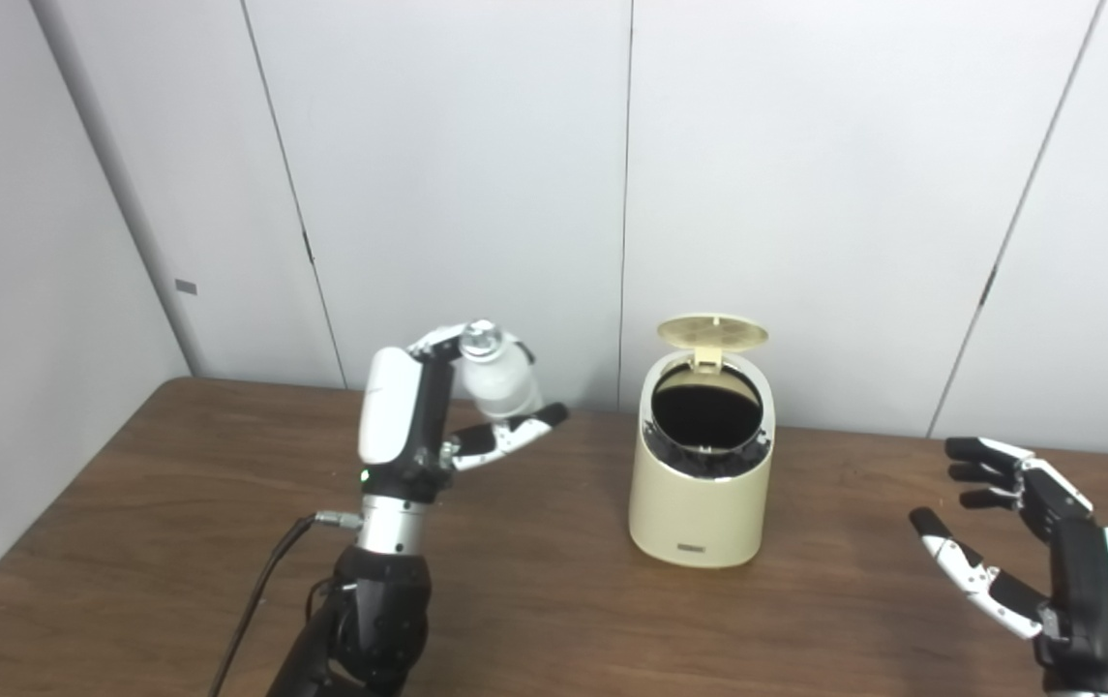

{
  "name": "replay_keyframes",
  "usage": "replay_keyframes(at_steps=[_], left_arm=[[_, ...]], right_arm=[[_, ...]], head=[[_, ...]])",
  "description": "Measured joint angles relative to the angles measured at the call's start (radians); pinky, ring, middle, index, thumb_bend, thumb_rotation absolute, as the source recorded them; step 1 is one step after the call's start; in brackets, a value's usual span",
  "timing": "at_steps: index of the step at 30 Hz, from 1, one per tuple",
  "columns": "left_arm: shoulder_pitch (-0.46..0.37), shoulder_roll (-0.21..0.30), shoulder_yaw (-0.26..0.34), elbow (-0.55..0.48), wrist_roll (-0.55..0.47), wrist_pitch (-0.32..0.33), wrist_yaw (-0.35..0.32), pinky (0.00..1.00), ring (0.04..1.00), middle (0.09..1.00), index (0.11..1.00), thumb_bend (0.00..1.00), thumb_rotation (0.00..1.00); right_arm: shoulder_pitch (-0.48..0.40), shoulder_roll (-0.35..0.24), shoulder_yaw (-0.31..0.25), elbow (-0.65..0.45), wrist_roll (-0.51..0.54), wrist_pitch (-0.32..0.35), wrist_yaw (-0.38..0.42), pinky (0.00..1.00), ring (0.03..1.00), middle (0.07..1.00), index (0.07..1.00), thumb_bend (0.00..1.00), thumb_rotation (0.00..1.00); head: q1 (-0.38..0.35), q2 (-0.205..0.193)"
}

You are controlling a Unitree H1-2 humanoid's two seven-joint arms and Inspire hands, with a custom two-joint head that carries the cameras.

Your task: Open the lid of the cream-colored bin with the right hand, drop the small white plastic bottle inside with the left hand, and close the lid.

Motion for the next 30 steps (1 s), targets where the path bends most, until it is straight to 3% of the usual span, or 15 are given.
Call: replay_keyframes(at_steps=[12,18,23,30], left_arm=[[-0.013,-0.027,-0.044,-0.020,0.067,-0.107,0.004,0.82,0.626,0.485,0.478,0.52,0.00],[-0.047,0.024,-0.192,-0.012,0.071,-0.120,0.074,0.85,0.630,0.482,0.483,0.52,0.00],[-0.055,0.070,-0.284,-0.007,0.046,-0.122,0.084,0.87,0.628,0.490,0.468,0.52,0.00],[-0.086,0.082,-0.379,0.068,0.015,-0.122,0.137,0.90,0.692,0.492,0.464,0.52,0.00]], right_arm=[[-0.017,0.001,0.002,0.034,-0.007,-0.051,-0.032,0.58,0.675,0.707,0.670,0.27,0.21],[-0.019,0.009,0.008,0.046,-0.027,-0.052,-0.044,0.56,0.663,0.694,0.664,0.28,0.28],[-0.019,0.013,0.015,0.049,-0.046,-0.053,-0.056,0.54,0.653,0.687,0.650,0.28,0.34],[-0.015,0.050,0.034,0.038,-0.064,-0.050,-0.056,0.55,0.669,0.695,0.643,0.28,0.30]], head=[[-0.041,-0.017],[-0.064,-0.026],[-0.098,-0.044],[-0.133,-0.066]])
